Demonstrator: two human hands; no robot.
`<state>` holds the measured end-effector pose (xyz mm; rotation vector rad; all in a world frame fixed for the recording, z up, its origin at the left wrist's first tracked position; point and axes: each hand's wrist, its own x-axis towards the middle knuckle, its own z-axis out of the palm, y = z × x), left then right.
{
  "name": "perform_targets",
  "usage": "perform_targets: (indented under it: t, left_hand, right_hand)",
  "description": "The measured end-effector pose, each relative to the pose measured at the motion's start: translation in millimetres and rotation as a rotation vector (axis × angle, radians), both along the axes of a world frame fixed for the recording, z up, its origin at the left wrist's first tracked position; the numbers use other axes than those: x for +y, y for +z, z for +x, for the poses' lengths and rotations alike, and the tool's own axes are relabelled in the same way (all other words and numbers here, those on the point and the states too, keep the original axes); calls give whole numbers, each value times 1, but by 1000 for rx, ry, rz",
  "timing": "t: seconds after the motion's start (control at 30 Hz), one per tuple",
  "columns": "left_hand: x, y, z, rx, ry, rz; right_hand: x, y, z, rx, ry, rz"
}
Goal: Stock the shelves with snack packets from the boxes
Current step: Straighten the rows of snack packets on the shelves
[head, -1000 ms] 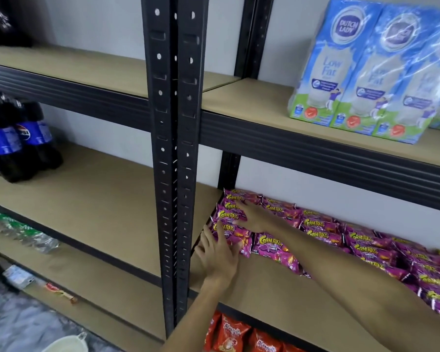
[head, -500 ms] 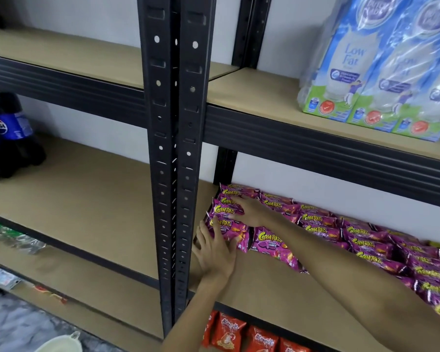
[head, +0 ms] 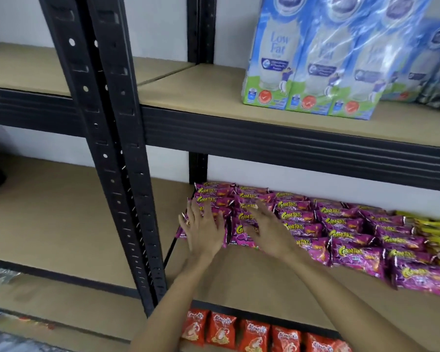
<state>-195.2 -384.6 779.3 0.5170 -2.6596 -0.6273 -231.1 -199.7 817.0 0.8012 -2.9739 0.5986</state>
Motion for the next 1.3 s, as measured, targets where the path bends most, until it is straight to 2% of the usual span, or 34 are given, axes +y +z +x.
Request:
perform_targets:
  t: [0.17, 0.33, 0.43, 0.67, 0.8, 1.13, 1.3]
  left_hand:
    - [23, 26, -56, -107, -221, -130]
    - [44, 28, -102, -191, -453, -274]
    - [48, 24, -119, -245, -523, -333]
    - [42, 10, -136, -374, -551, -450]
    - [42, 10, -138, -379, -550, -468]
    - [43, 16, -141, -300, -559, -467]
    - [62, 27, -146, -240, -621, -495]
  right_hand:
    - [13, -25, 20, 122, -91, -83]
    - [15, -32, 26, 226, -104, -133]
    - [18, -40, 26, 233, -113, -141]
    - [11, -53, 19, 210, -173, -144]
    - [6, -54, 12, 214, -186, -169]
    - [14, -55, 19, 228, -101, -257]
    - [45, -52, 33, 241, -177, -321]
